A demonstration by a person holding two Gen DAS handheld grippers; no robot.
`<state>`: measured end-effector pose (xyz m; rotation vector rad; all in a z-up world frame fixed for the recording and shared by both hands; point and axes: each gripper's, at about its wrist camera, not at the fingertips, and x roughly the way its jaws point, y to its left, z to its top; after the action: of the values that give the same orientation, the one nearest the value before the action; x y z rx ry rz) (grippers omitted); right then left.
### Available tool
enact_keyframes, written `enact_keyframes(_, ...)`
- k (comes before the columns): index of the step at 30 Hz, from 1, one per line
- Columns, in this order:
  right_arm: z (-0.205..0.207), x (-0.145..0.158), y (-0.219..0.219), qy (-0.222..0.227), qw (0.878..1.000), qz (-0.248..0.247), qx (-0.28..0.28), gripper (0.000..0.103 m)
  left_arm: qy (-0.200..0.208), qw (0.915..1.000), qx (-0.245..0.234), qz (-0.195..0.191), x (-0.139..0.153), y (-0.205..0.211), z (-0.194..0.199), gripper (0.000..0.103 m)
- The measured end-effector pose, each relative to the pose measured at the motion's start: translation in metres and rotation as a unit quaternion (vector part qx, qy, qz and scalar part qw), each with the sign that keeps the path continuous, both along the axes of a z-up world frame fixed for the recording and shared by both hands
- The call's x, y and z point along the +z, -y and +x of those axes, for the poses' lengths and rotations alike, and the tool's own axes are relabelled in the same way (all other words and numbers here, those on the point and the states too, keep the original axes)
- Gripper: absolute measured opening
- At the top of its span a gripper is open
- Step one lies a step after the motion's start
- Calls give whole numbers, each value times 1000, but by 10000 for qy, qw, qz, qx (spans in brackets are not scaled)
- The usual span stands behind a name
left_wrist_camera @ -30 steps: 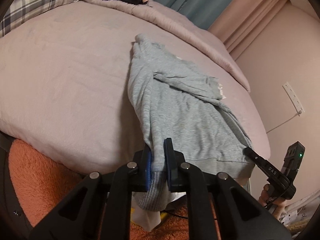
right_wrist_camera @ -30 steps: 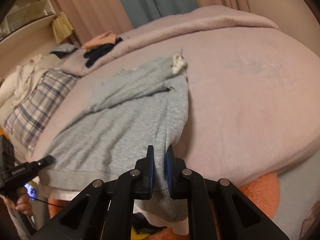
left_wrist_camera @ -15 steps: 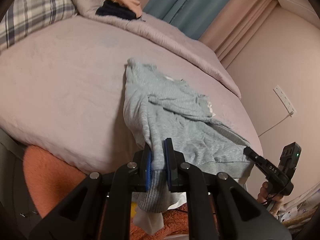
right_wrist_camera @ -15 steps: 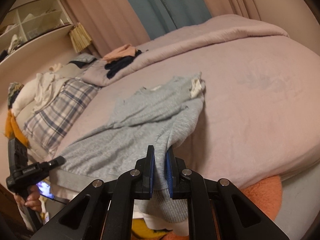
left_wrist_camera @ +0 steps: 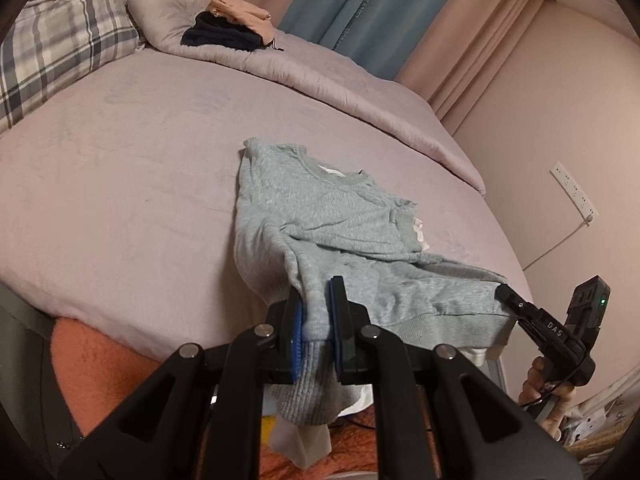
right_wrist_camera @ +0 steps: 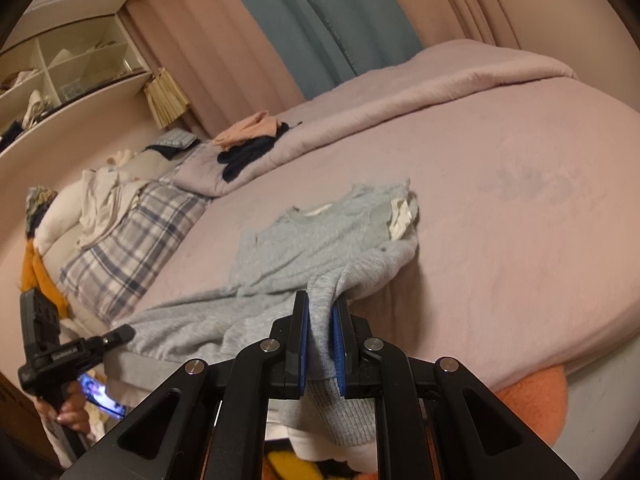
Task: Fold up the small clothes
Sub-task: 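Lift the hem with both grippers and fold it toward the collar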
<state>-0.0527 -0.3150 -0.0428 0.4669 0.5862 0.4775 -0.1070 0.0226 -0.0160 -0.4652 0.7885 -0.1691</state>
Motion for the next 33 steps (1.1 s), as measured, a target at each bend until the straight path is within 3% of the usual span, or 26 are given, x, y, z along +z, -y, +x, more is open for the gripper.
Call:
enact_keyframes(15, 59, 23, -12, -195, 9997, -104, -40, 13, -140, 9999, 80, 56, 11, -17, 67, 11)
enact_keyframes(33, 101, 25, -17, -472, 9987, -163, -107, 13, -379, 9991, -82, 160, 3, -16, 115, 12)
